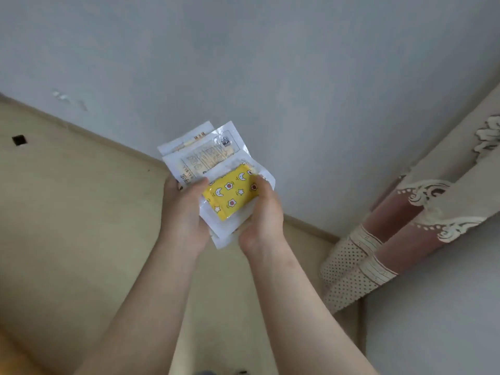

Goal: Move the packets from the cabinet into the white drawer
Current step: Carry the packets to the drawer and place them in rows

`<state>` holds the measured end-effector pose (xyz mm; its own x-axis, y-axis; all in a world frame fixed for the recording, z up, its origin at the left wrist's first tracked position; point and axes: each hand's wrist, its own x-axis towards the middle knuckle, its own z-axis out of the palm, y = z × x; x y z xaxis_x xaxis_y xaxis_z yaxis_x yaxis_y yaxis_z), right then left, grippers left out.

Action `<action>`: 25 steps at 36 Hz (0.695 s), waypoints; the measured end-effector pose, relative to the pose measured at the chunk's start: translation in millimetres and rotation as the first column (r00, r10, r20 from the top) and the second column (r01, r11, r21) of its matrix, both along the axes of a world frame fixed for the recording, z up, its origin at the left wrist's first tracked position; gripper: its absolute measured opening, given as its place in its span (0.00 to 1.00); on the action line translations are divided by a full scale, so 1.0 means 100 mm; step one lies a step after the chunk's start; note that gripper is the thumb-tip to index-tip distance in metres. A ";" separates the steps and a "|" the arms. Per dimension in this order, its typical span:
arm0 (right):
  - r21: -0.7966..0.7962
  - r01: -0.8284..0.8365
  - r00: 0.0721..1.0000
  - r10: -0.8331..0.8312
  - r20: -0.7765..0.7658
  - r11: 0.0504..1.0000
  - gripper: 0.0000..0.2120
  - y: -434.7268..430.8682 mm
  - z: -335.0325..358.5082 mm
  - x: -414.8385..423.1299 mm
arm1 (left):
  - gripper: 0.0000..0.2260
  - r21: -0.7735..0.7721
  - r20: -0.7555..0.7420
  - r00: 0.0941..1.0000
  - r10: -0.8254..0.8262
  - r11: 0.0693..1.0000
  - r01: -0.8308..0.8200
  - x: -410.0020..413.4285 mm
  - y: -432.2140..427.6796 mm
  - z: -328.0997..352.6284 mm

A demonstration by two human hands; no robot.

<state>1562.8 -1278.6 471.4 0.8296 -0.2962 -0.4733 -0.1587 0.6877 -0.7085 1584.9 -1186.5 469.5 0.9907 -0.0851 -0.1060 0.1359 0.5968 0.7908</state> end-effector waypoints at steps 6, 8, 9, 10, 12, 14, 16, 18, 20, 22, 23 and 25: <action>0.000 -0.214 0.976 0.214 -0.032 0.977 0.07 0.47 -0.22 0.87 | 0.29 -0.003 -0.133 0.957 0.256 0.966 -0.259 0.62 0.48 -0.16; -0.001 -0.246 0.969 0.246 -0.042 0.969 0.07 0.68 -0.26 1.19 | 0.27 -0.005 -0.152 0.937 0.314 0.948 -0.318 0.90 0.67 -0.23; -0.005 -0.258 0.966 0.257 -0.037 0.966 0.07 0.79 -0.28 1.37 | 0.24 0.001 -0.159 0.923 0.350 0.935 -0.354 1.07 0.78 -0.26; -0.006 -0.274 0.961 0.274 -0.027 0.962 0.07 0.92 -0.28 1.54 | 0.21 0.005 -0.165 0.908 0.385 0.921 -0.390 1.24 0.91 -0.29; -0.015 -0.321 0.947 0.321 -0.007 0.947 0.07 1.21 -0.26 1.92 | 0.19 0.001 -0.159 0.885 0.437 0.897 -0.443 1.57 1.20 -0.29; -0.026 -0.370 0.929 0.370 0.006 0.929 0.09 1.54 -0.20 2.31 | 0.19 0.003 -0.145 0.869 0.474 0.878 -0.478 1.90 1.52 -0.21; -0.033 -0.400 0.916 0.401 0.003 0.916 0.12 1.89 -0.14 2.68 | 0.17 0.011 -0.142 0.845 0.516 0.854 -0.520 2.23 1.86 -0.10; -0.026 -0.428 0.904 0.428 0.001 0.904 0.13 2.26 -0.07 3.02 | 0.17 0.026 -0.127 0.823 0.553 0.832 -0.554 2.54 2.21 0.02; -0.006 -0.475 0.880 0.475 0.020 0.880 0.13 2.58 0.01 3.33 | 0.17 0.023 -0.111 0.813 0.571 0.820 -0.572 2.81 2.55 0.11; 0.002 -0.512 0.859 0.512 0.028 0.859 0.11 2.88 0.06 3.61 | 0.17 0.003 -0.117 0.792 0.599 0.798 -0.602 3.06 2.84 0.15; 0.003 -0.530 0.848 0.529 0.025 0.848 0.10 3.01 0.07 3.75 | 0.17 -0.009 -0.124 0.778 0.615 0.784 -0.621 3.18 2.98 0.15; -0.001 -0.563 0.826 0.563 0.023 0.826 0.10 3.25 0.04 4.00 | 0.16 -0.038 -0.137 0.761 0.634 0.765 -0.643 3.39 3.22 0.11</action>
<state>1963.3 -953.1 475.8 0.8617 0.2280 -0.4533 -0.5040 0.4875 -0.7130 1924.3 -864.6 480.3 0.8003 0.5505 -0.2376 -0.2167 0.6351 0.7414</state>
